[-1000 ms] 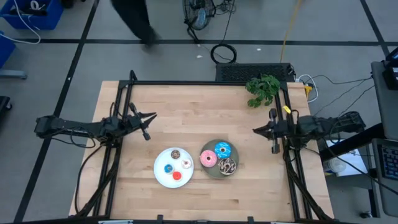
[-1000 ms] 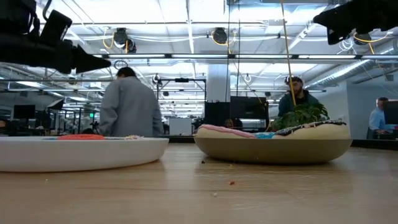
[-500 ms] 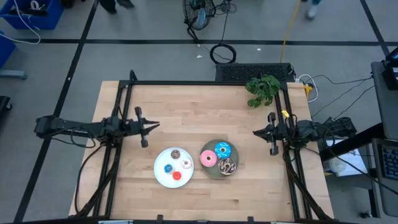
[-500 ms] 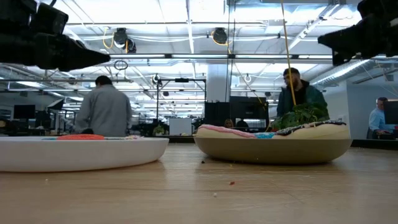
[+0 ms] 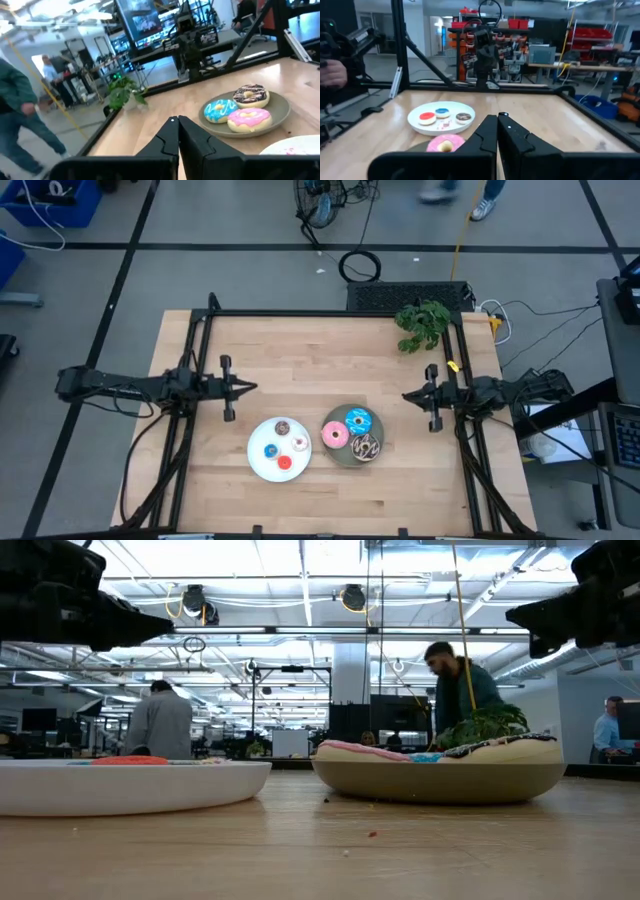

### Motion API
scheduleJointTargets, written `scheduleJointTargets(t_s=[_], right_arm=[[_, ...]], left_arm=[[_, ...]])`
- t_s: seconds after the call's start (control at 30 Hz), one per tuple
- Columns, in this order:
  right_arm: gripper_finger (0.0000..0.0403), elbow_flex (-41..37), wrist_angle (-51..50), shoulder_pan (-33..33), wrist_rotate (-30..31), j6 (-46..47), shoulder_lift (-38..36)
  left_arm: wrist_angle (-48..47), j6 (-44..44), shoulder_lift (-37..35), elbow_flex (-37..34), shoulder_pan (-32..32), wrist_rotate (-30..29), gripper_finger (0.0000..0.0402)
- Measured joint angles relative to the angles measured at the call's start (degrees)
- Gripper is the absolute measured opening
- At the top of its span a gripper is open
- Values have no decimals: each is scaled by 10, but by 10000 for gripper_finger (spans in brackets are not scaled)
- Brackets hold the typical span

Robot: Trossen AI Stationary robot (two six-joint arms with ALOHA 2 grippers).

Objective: Pick & Place donuts
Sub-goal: Return to Home Position

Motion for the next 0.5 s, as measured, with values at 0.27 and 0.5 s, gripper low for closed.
scheduleJointTargets(t_s=[0.27,0.5], right_arm=[[0,-21,19,-5,9,-21,3],[0,-22,14,-56,-41,-12,10]], left_arm=[[-60,-29,4,0,1,3,14],[-52,-6,4,0,43,129,6]])
